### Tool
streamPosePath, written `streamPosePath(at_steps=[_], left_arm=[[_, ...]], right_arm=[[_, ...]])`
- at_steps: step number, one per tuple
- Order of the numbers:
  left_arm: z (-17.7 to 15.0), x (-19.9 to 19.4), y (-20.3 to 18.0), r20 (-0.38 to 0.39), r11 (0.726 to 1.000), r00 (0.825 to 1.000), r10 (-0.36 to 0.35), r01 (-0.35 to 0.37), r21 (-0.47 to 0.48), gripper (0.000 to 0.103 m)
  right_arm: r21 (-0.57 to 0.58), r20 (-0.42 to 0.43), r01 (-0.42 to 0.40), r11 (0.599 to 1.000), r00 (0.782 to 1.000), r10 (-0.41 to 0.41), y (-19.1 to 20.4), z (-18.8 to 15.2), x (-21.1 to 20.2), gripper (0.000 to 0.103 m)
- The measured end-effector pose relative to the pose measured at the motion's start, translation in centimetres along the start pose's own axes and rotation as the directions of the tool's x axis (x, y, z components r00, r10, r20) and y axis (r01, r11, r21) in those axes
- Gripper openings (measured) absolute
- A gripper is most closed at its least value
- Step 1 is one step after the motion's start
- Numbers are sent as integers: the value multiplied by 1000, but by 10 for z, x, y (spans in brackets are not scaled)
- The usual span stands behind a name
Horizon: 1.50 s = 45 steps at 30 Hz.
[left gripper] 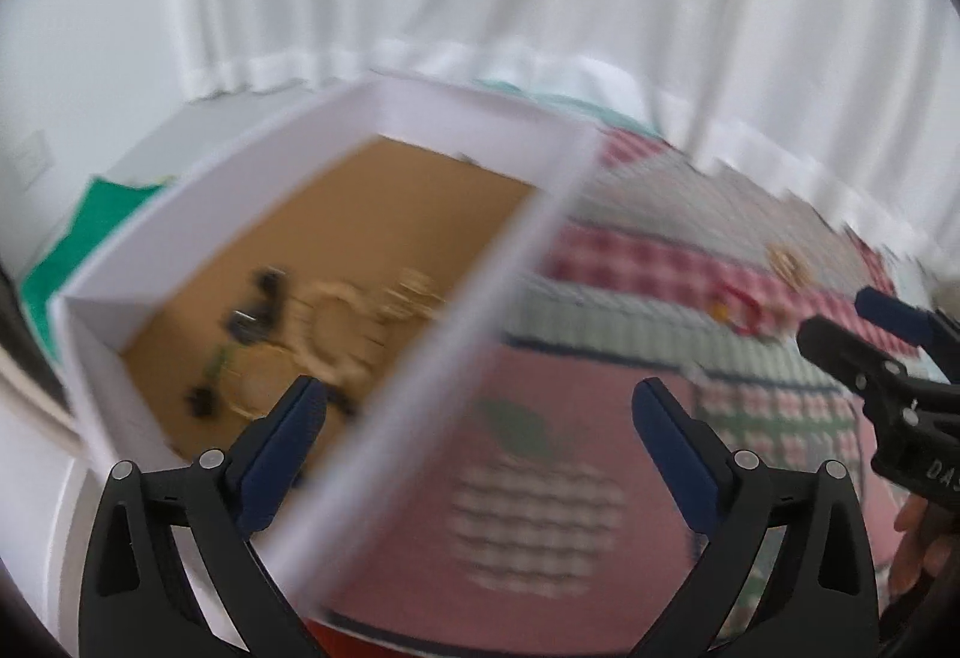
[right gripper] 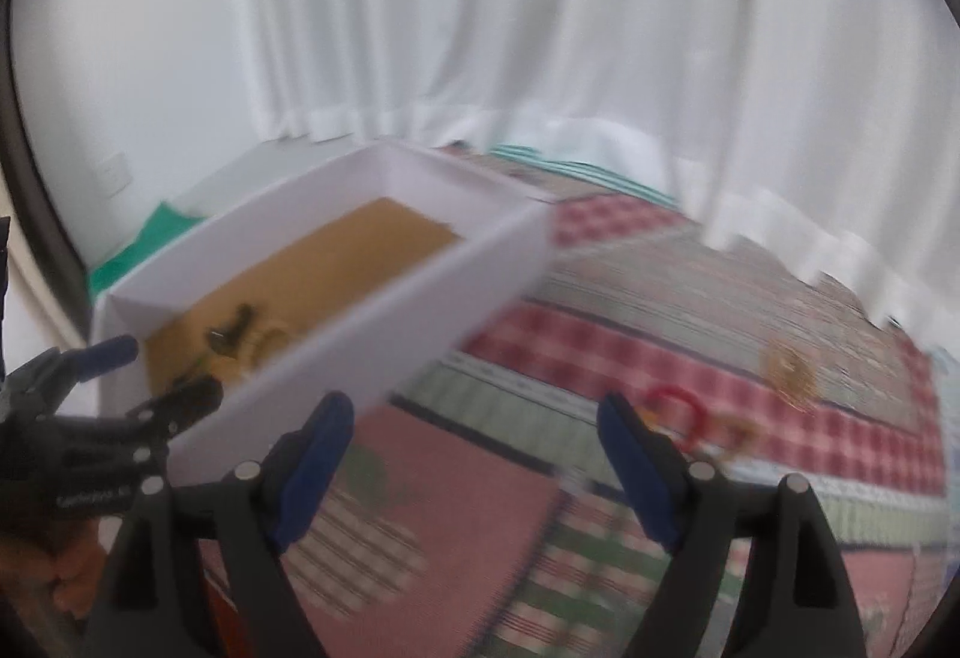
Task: Organize jewelry
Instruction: 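Withdraw both tools from the box back over the quilt, then grasp the red bead bracelet with the left tool while the right tool reaches the wooden bead bracelet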
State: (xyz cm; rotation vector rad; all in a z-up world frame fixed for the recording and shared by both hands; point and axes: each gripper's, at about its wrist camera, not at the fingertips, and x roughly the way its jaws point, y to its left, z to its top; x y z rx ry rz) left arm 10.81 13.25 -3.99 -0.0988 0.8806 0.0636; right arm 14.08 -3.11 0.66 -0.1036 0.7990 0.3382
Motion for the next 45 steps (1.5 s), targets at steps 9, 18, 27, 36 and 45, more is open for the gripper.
streamPosePath(at_steps=[9,18,27,36,45], left_arm=[[-53,16,-91,-29,985,999,-17,22,168,102],[-98,44,-139,-108,951,992,-60,90,295,102],[-84,64,-153,-87,939,995,-47,74,335,102],[-27,88,-172,-69,941,997,-45,66,333,102],[25,154,-181,-163,962,986,-35,78,262,102]], right_arm=[[210,-65,171,963,985,-161,-108,-81,-35,85],[339,-140,288,896,957,-254,-164,-154,-40,85],[403,-204,241,883,964,-170,-173,-169,-17,85],[445,-195,149,883,979,-67,-187,-145,4,85],[404,-174,140,904,982,-75,-210,-97,32,85]])
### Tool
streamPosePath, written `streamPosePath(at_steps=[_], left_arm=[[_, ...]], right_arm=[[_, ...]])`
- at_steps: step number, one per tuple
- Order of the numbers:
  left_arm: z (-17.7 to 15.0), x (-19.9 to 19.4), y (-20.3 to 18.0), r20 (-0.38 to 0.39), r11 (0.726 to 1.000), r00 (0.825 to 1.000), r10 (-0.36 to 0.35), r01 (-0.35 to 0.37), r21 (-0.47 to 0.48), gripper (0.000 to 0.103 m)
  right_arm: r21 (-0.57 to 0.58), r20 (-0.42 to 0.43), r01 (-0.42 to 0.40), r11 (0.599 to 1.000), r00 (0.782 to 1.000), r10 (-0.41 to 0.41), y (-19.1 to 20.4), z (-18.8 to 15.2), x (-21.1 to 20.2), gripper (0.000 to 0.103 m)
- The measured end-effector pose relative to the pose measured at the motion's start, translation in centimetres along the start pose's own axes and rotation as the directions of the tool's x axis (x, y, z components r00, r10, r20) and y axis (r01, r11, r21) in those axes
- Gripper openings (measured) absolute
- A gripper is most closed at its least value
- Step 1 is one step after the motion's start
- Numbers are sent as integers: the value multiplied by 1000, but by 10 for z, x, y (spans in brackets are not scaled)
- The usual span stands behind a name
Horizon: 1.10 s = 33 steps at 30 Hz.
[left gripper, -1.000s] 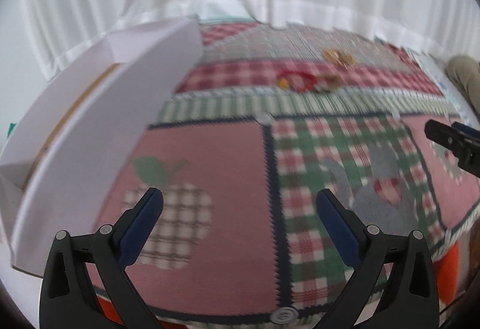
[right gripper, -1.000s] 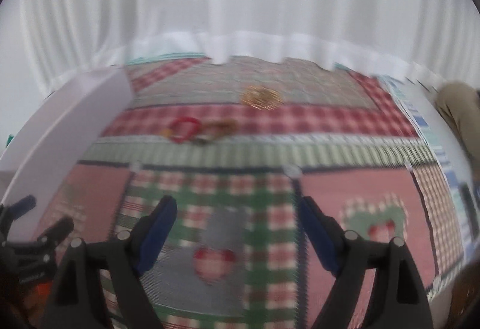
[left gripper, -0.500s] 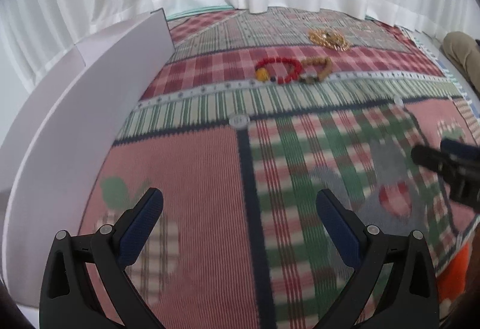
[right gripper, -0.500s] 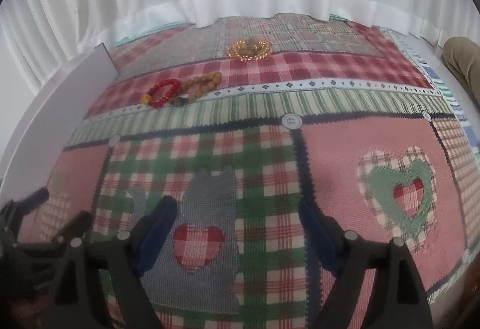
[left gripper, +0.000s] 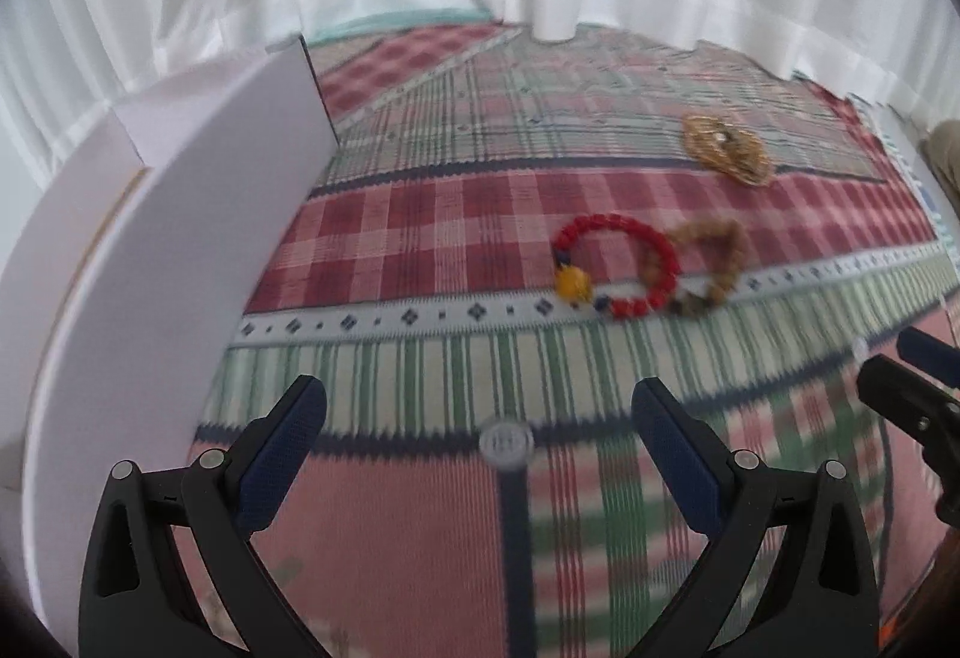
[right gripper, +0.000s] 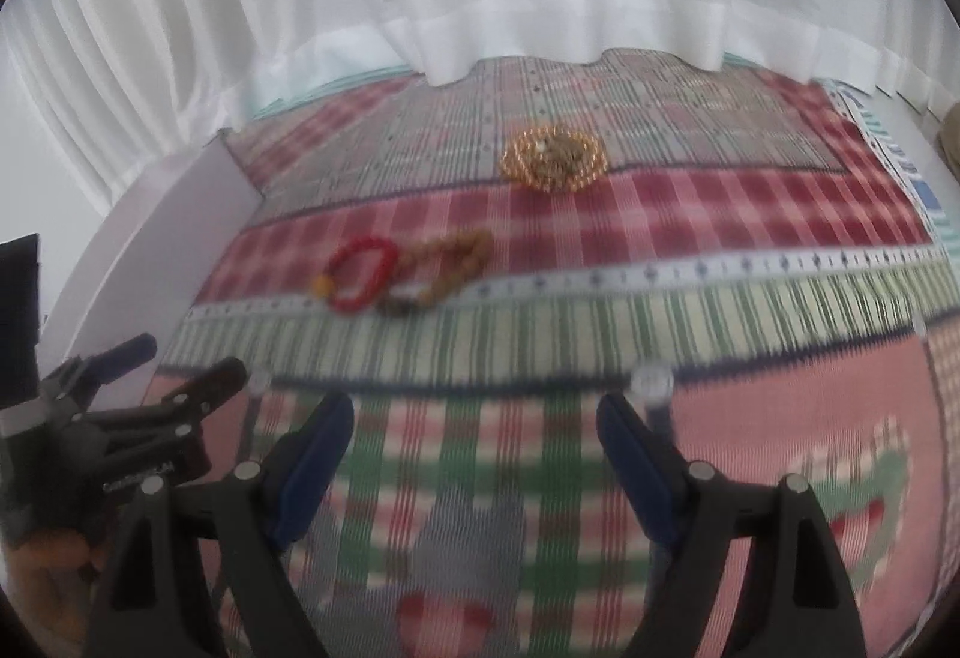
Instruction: Organize jewelry
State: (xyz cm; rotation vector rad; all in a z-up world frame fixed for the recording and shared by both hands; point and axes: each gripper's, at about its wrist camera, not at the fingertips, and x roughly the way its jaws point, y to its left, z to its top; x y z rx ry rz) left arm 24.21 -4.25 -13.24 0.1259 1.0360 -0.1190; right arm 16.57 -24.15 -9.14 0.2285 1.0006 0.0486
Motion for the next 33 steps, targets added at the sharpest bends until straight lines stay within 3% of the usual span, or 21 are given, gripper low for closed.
streamPosePath(at_steps=[2,7,8,15,17,18,20,21,22,33], left_arm=[[11,18,-1,-27,1000,1000,6,-7,-14,102],[32,46,-5,-31,999,1000,3,-4,-44,102],[35,49,-4,-31,998,1000,3,-4,-56,102],[36,72,-6,-39,997,998,49,-51,-51,100],[32,69,-6,-4,999,999,32,-32,-42,90],[30,67,-7,9,1000,1000,5,-5,-30,79],[26,60,-10,35,1000,999,-7,7,7,53],[24,57,-12,40,1000,999,-5,4,24,29],[21,55,-14,37,999,999,0,-2,41,17],[-30,21,-1,2,998,998,-61,61,14,16]], right_arm=[[5,-13,-4,1000,1000,4,-3,15,13,84],[-35,-30,-6,999,1000,5,1,43,45,73],[-41,-35,-5,999,999,4,2,50,52,66],[-96,-72,36,995,997,-43,13,70,100,50],[-142,-92,59,988,993,-72,19,66,111,39],[-180,-78,87,980,992,-102,23,63,113,34],[-224,-67,125,966,987,-143,26,59,113,26],[-227,-65,135,964,986,-153,25,57,111,20],[-217,-68,137,967,985,-155,22,55,109,16],[-116,-97,99,988,989,-110,-16,20,64,12]])
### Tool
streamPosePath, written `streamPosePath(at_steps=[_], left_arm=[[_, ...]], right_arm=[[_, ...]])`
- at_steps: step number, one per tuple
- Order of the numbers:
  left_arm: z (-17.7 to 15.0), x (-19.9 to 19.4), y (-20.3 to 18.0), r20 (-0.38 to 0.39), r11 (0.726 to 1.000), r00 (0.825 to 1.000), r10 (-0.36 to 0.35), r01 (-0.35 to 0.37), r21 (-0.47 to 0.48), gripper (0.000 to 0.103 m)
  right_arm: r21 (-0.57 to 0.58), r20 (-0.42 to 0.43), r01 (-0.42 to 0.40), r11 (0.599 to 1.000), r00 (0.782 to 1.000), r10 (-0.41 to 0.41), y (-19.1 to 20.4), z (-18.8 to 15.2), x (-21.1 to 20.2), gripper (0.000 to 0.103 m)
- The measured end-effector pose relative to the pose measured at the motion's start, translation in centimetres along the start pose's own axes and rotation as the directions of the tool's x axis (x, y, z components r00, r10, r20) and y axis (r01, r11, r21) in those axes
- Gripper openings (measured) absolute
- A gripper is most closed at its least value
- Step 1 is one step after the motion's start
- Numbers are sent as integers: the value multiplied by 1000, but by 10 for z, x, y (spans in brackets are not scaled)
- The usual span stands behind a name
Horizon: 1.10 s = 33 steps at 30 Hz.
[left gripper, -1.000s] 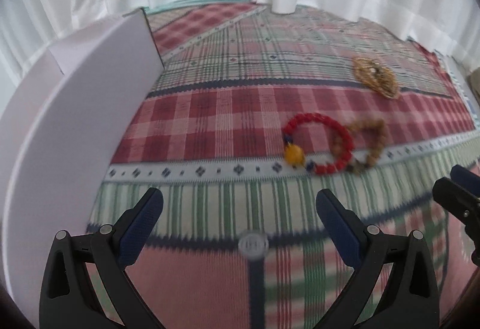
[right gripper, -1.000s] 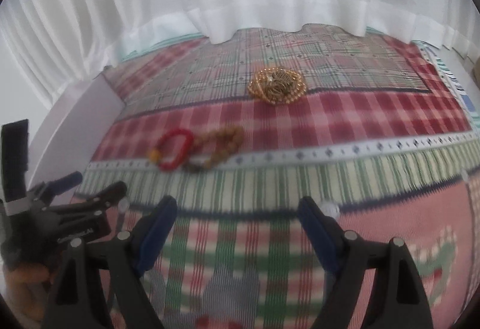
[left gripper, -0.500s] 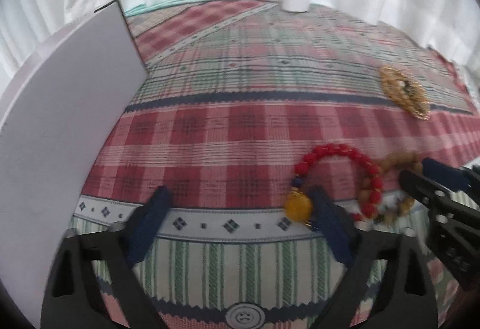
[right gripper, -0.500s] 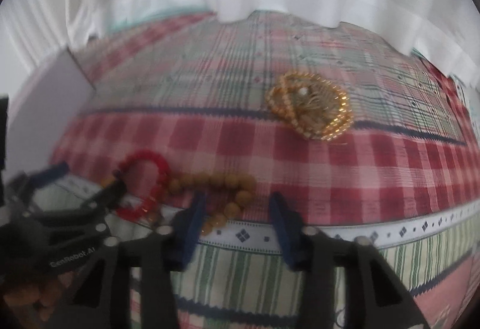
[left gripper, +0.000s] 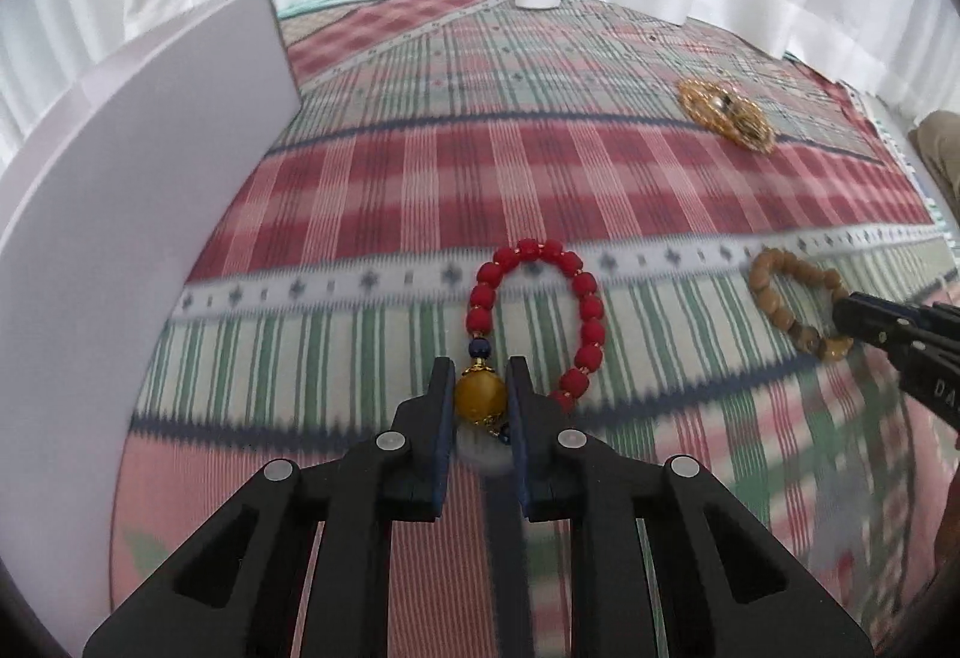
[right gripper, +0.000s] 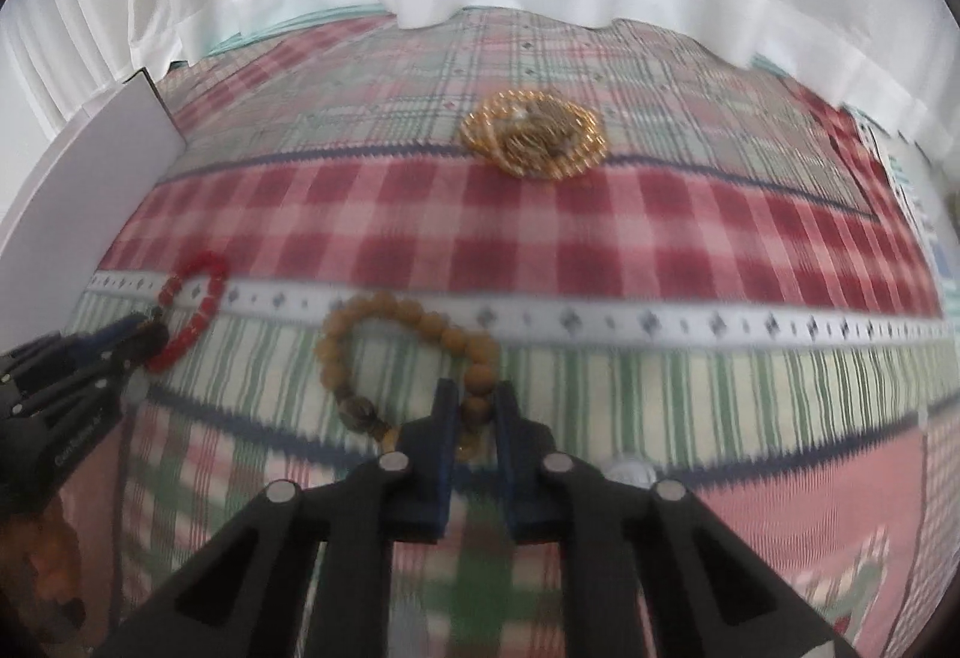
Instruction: Organize jewelry
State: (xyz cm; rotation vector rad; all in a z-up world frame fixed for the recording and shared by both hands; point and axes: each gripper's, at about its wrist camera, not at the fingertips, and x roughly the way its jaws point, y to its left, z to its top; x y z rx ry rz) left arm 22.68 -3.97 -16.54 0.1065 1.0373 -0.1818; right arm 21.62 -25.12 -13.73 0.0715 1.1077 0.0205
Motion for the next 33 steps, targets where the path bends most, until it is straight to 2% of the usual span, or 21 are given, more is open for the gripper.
streamPosePath(at_steps=[10,14,18,19,20,21,22,24,33], left_arm=[[-57,-35,8,-24,997,997,-75,74,-30,16],[-73,-45,9,-37,995,994,-100,99,-30,16],[-79,-50,11,-37,994,994,-102,100,-42,18],[-78,-50,12,-38,993,994,-106,104,-50,23],[-78,-50,13,-39,992,993,-110,108,-59,27],[-77,-50,15,-37,992,993,-110,107,-70,38],[-76,-51,16,-34,992,994,-104,101,-78,51],[-76,-51,19,-27,992,995,-93,90,-89,59],[-72,-56,34,-22,990,996,-82,79,-121,70]], right_arm=[[37,-8,-36,999,999,37,-10,-52,-33,12],[63,-14,-56,996,998,57,-11,-78,-40,12],[118,16,-62,991,998,60,-16,-94,-51,14],[143,21,-70,987,997,68,-19,-96,-53,17],[156,22,-77,985,997,74,-19,-98,-55,26],[172,22,-84,981,996,82,-21,-99,-56,38],[180,22,-85,980,996,82,-22,-99,-56,42],[194,34,-88,977,996,83,-23,-100,-61,44],[230,25,-120,966,993,117,-26,-104,-56,44]])
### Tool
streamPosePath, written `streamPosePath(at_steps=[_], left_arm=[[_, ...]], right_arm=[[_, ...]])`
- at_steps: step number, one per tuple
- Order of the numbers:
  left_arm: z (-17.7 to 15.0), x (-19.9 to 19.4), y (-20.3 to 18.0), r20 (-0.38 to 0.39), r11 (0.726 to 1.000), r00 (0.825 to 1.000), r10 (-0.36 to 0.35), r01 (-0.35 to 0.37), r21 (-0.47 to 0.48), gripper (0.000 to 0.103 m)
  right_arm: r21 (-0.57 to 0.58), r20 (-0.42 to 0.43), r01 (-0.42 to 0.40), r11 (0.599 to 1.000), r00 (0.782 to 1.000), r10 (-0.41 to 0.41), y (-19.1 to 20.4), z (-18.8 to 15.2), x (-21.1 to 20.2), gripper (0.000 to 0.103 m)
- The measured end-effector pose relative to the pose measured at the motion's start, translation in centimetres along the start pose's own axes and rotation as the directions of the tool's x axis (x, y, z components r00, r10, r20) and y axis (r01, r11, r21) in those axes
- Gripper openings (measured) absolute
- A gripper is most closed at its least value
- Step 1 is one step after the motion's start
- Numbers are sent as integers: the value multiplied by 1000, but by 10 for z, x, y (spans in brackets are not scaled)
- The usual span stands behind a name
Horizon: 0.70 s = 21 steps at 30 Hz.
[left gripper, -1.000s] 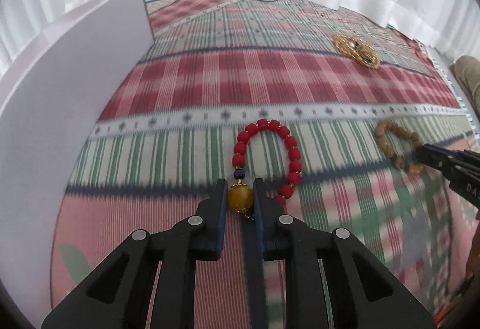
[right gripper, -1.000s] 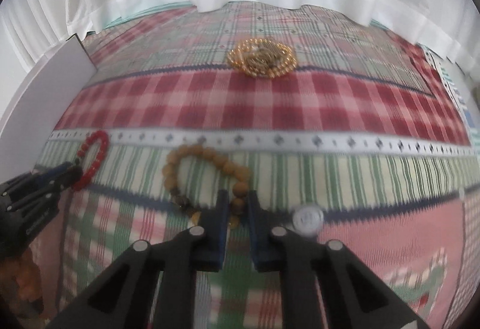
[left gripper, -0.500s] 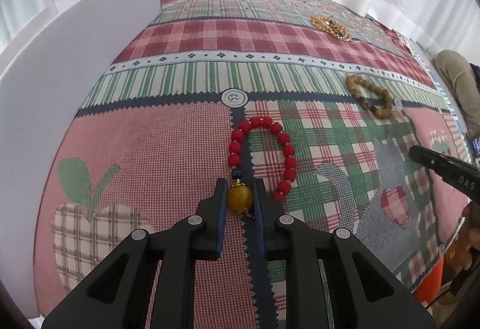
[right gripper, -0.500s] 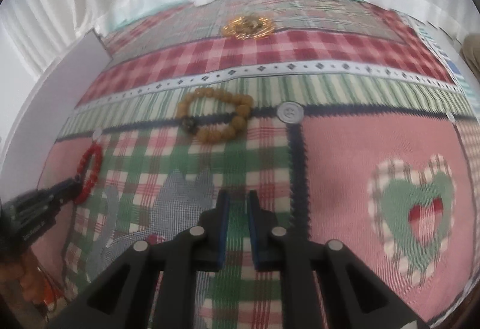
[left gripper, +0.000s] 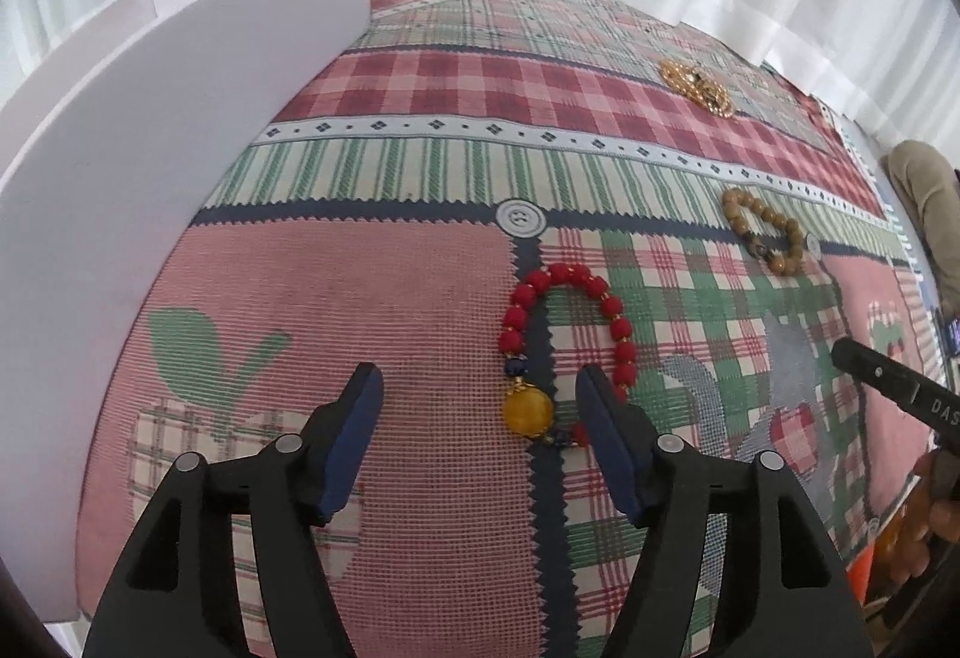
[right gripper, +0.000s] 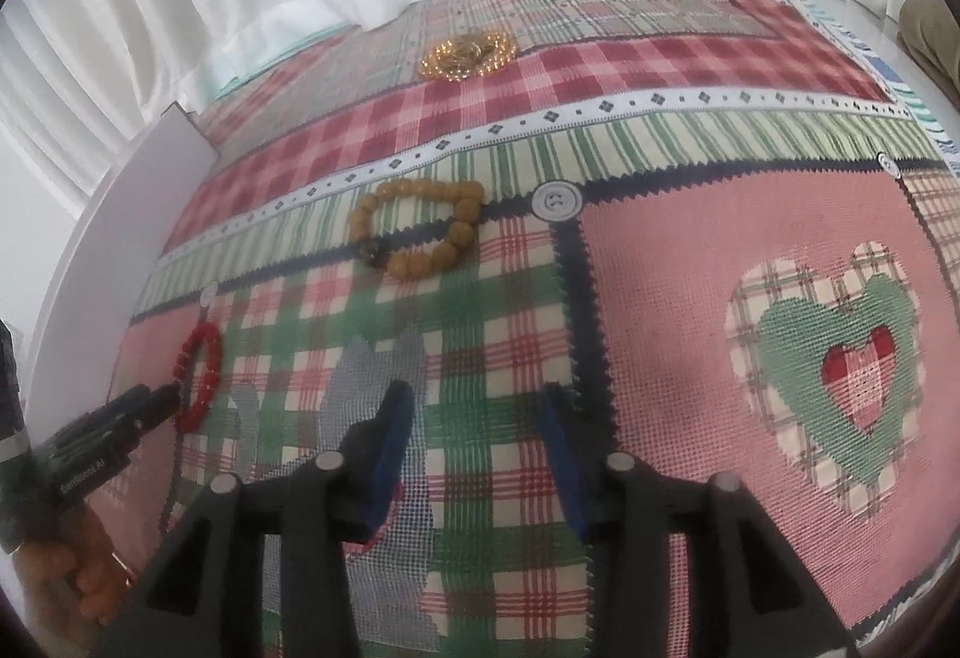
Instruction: Organize jewelry
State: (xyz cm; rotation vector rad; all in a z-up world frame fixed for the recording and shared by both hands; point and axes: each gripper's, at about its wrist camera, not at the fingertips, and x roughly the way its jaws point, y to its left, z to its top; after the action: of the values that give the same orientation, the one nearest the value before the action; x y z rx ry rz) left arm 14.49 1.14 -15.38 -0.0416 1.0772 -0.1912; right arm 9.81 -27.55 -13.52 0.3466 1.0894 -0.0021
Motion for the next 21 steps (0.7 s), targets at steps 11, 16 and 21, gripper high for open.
streamPosePath(at_steps=[11,16,21], left_arm=[[10,10,12,-39,1000,999,-18,17,-25,79],[9,24,-16,-43,991,995,95,-90,96,76],[6,20,-28,-12,988,996,90,-88,123,33]], right_arm=[[-37,6,14,999,1000,-13,3,44,7,44],[-99,22,63,993,998,-61,24,77,41,44],[-256,35,201,946,979,-198,46,76,63,20]])
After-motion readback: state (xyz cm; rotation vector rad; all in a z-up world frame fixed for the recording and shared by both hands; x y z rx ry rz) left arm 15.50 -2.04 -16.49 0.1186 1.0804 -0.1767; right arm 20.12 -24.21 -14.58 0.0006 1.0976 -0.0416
